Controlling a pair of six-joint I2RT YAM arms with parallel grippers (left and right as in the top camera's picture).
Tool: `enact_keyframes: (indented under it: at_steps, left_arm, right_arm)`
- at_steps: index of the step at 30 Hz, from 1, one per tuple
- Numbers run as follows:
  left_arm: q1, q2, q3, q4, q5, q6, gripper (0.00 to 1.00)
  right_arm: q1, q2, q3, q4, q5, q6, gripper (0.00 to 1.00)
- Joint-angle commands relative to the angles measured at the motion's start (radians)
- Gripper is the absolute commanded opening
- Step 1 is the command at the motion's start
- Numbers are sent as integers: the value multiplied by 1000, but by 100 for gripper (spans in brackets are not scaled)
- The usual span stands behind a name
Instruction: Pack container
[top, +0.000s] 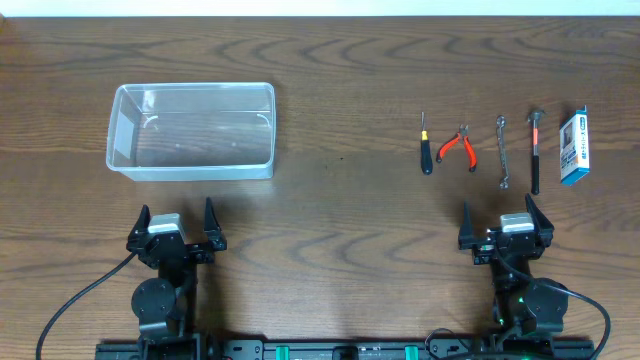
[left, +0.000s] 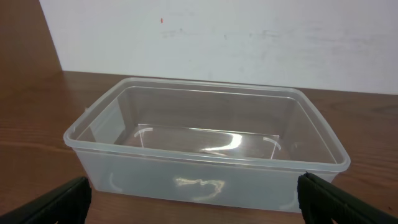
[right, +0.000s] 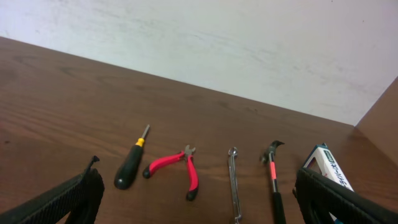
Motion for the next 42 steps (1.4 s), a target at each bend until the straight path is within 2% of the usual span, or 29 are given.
enact_keyframes:
  at_steps: [1,25,29,36,42]
  left_arm:
    - [-3,-5,-15,-38,3,0,98]
    - [-3,-3,-15,-35,7,-1,98]
    - [-3,-3,-8,48,19,-46,98]
    - [-3,27,91,89,-12,-46,98]
    - [-1,127,209,89,-15,-45,98]
  right_arm:
    - [-8,-6,-5,0,0,-6,99]
    - [-8,-6,-4,4,7,-7,99]
    - [-8,-6,-4,5,-23,-5,99]
    - [-8,-3,-4,14,-124,235,99]
    - [-8,60,74,-60,-161,244,99]
